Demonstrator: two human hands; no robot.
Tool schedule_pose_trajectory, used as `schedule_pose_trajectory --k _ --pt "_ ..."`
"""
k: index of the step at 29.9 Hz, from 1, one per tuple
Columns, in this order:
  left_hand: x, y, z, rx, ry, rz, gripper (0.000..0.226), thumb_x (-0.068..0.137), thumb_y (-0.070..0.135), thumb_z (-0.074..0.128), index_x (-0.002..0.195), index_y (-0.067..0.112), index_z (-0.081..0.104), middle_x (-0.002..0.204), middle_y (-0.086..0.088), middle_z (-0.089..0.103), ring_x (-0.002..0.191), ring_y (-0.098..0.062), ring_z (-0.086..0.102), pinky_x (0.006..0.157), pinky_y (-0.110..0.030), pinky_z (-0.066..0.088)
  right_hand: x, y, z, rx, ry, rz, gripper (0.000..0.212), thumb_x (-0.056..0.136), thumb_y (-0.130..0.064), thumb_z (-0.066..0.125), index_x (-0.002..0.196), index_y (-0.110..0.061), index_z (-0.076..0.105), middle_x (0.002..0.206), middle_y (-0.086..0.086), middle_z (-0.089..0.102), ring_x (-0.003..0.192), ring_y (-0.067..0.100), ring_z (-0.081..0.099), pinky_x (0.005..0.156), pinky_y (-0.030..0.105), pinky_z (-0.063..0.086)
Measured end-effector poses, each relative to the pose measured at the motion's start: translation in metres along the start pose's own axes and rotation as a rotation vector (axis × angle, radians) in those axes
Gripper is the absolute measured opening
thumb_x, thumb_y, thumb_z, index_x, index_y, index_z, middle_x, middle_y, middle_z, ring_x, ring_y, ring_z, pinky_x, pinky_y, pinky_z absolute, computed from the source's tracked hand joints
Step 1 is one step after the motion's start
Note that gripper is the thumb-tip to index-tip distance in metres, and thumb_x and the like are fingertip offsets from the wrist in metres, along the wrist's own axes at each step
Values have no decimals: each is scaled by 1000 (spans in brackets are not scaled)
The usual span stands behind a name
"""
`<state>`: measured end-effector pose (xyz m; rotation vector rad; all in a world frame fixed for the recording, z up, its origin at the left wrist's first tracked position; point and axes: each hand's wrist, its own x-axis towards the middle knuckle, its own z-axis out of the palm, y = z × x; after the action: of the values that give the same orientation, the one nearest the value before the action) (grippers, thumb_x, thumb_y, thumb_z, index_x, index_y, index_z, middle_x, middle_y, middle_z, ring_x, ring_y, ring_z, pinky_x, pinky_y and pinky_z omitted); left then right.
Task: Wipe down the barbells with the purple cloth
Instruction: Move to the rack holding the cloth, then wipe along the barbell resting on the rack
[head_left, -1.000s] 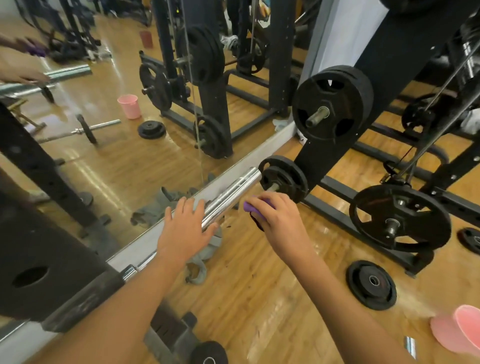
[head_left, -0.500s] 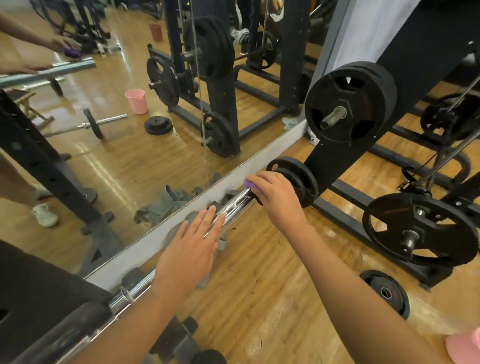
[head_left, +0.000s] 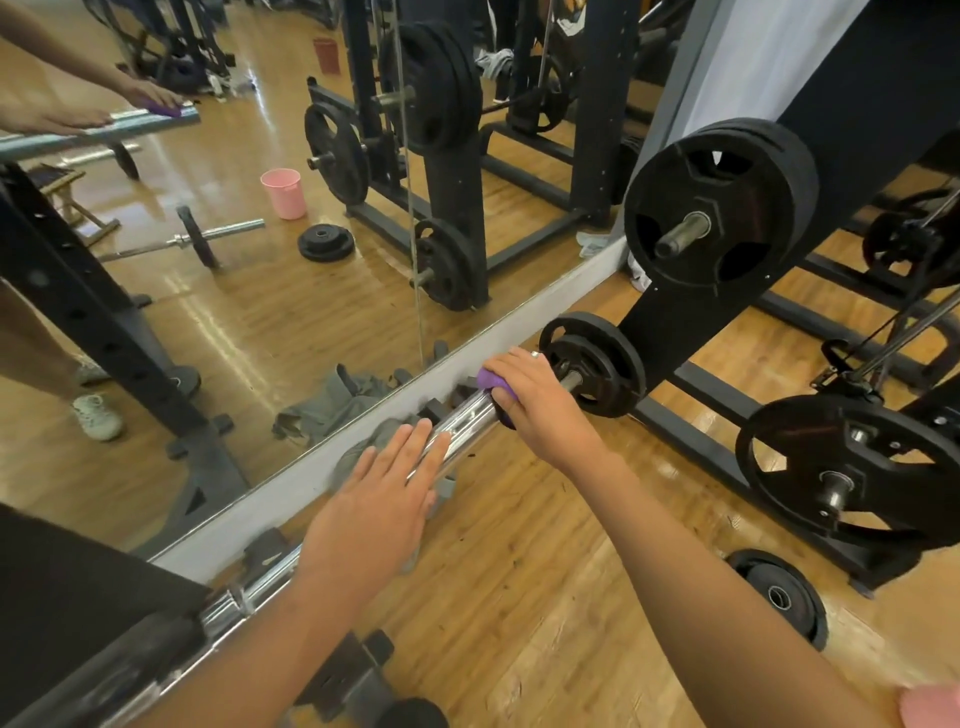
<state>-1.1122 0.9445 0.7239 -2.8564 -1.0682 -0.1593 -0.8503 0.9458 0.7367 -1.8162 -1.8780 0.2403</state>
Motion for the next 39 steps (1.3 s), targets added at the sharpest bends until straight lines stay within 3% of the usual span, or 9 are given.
schedule_pose_trajectory --k 4,10,16,22,27,28,30,32,39 --pt "-1 1 -4 0 -10 -11 60 103 34 30 159 13 25 164 -9 27 149 -27 32 114 -48 40 5 -10 -2 34 47 28 32 108 -27 43 135 -17 57 132 -4 59 130 12 43 118 37 29" --pt "-2 3 -12 -56 -39 -21 56 108 31 25 161 16 12 167 -8 19 153 -25 23 119 -48 34 -17 -12 3 89 51 75 42 108 -30 44 147 -19 50 152 -5 48 149 14 29 120 25 17" --pt "-1 4 -15 -83 -71 -28 60 108 31 25 161 18 2 169 -7 11 155 -24 15 123 -47 25 21 -29 -3 -34 5 78 30 107 -27 43 125 -19 66 120 0 67 116 19 57 115 36 25" --pt "1 3 -14 -105 -77 -14 59 109 30 25 162 17 2 169 -7 7 155 -24 12 121 -49 27 6 -24 -4 34 46 97 31 107 -24 46 130 -16 64 128 -3 63 126 11 48 112 6 9" --pt "3 7 -14 -126 -74 -26 66 109 24 34 160 18 -8 169 -8 -4 156 -25 1 124 -49 17 0 -29 -4 79 80 108 31 106 -22 50 132 -15 63 133 -2 61 127 -1 40 106 -1 14" --pt "3 7 -14 -119 -77 -29 68 109 22 36 158 18 -12 169 -8 -6 156 -26 0 124 -50 16 4 -32 -7 88 74 104 30 105 -20 51 130 -14 65 130 0 63 124 -1 42 108 2 15" --pt "2 5 -15 -100 -90 -23 70 110 21 36 154 19 -19 168 -8 -10 156 -26 -3 124 -50 14 16 -35 -9 78 22 144 29 105 -22 50 129 -16 66 125 -2 65 123 8 49 121 25 19" --pt "2 6 -13 -115 -80 -20 69 111 21 34 152 19 -21 168 -7 -12 156 -25 -5 124 -49 13 22 -35 -12 39 -70 206 31 106 -25 49 132 -19 64 128 -4 63 128 13 49 124 40 11" --pt "2 5 -15 -132 -75 -14 68 110 23 33 154 19 -19 166 -5 -16 156 -23 -6 125 -49 13 -1 -25 -22 107 -60 126 39 105 -22 52 144 -18 55 146 -4 54 137 -1 29 119 26 19"
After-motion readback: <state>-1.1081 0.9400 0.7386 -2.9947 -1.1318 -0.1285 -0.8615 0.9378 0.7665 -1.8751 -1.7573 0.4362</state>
